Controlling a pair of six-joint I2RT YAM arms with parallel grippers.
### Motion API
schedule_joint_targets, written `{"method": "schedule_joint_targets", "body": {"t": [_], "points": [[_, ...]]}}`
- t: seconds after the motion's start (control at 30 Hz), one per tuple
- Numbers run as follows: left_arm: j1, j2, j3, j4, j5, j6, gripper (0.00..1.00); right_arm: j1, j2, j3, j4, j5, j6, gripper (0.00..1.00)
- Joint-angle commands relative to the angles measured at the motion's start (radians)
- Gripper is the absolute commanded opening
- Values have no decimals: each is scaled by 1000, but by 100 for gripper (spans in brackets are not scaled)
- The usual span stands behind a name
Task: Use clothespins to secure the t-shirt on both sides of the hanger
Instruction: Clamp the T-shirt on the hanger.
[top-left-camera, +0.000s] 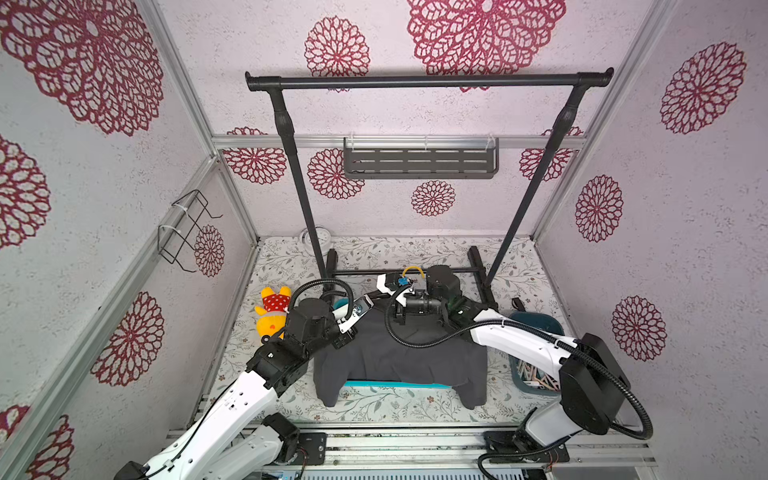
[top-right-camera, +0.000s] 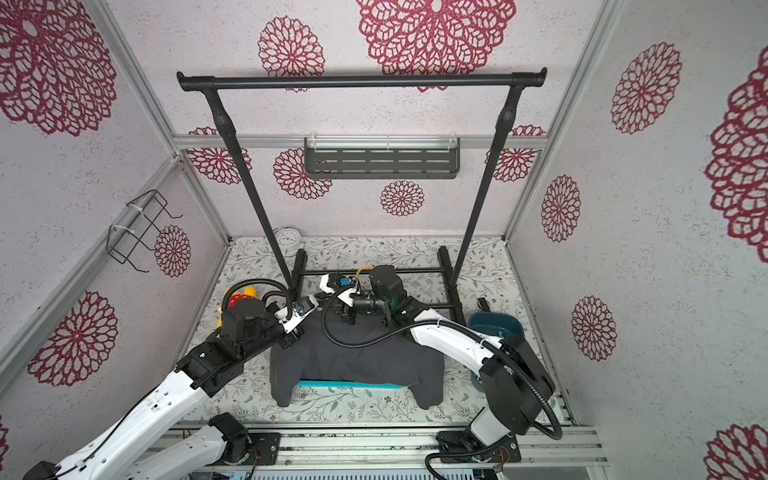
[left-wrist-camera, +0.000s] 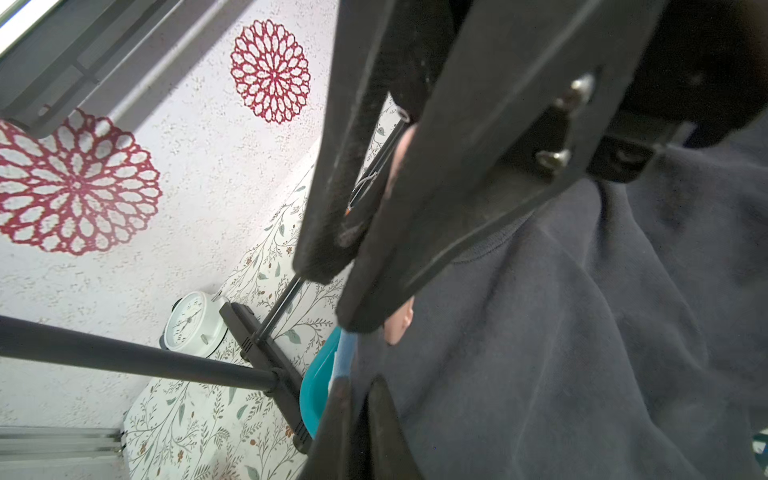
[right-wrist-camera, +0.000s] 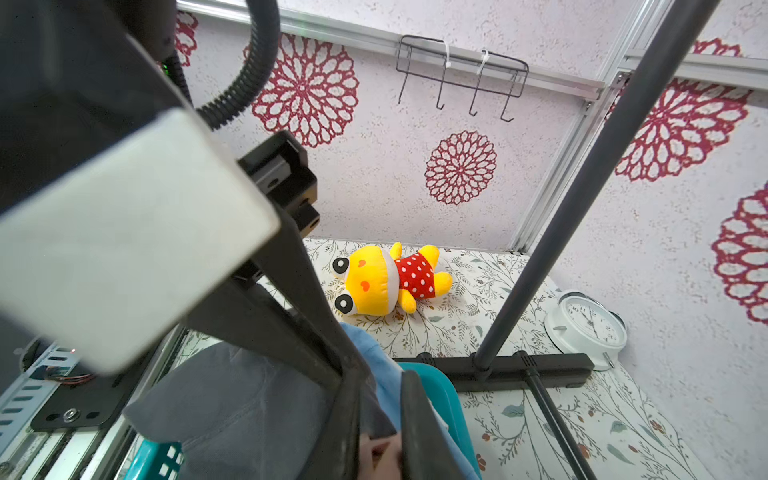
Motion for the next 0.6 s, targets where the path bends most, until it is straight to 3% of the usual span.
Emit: {"method": "schedule_joint_targets", "body": {"t": [0.0,0.3,0.57], "points": [[12,-20,68,179,24,-36,0,42,12,1,-176,-2,-44,0],[22,-35,63,197,63,-67,0,65,23,29,-212,80,-84,0],[25,-43,40,200,51,-56,0,65,-8,2,-119,91,-24,0]]}}
